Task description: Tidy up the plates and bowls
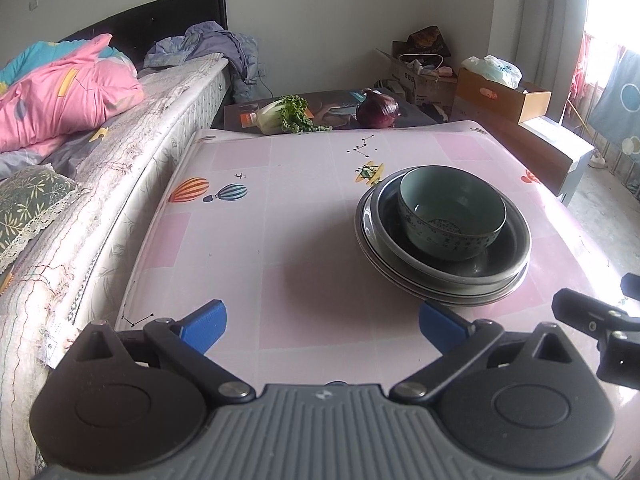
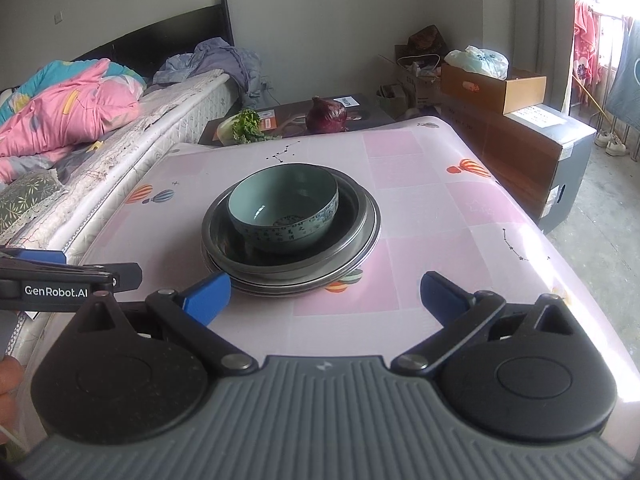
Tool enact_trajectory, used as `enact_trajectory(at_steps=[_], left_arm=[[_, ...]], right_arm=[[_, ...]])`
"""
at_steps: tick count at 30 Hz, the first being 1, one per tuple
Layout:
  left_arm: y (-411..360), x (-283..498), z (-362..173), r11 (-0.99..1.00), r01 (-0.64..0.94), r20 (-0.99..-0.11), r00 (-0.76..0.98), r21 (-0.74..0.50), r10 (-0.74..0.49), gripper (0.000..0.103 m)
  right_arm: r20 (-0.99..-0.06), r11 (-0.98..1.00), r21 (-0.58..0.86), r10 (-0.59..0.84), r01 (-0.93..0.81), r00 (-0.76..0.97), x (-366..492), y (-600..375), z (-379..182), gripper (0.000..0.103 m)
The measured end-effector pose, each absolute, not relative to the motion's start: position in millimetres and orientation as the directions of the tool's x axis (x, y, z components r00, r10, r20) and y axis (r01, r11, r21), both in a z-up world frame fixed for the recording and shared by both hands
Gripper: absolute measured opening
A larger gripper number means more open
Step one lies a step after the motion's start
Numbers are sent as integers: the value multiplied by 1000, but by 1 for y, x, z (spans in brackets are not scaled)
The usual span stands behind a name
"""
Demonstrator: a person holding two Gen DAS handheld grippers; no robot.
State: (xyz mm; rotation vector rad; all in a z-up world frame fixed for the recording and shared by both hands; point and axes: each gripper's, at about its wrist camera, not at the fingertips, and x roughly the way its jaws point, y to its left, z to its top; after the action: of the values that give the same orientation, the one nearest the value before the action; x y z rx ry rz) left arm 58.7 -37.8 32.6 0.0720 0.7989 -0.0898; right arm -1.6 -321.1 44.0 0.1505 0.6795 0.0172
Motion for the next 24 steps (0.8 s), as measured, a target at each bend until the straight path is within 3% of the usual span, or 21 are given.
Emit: enact_trajectory(at_steps=[24], left_arm=[[-36, 59, 37, 994, 106, -715, 697, 25, -56, 103]], right_arm=[[-627, 991, 130, 93, -14, 773, 4, -312, 48, 102]])
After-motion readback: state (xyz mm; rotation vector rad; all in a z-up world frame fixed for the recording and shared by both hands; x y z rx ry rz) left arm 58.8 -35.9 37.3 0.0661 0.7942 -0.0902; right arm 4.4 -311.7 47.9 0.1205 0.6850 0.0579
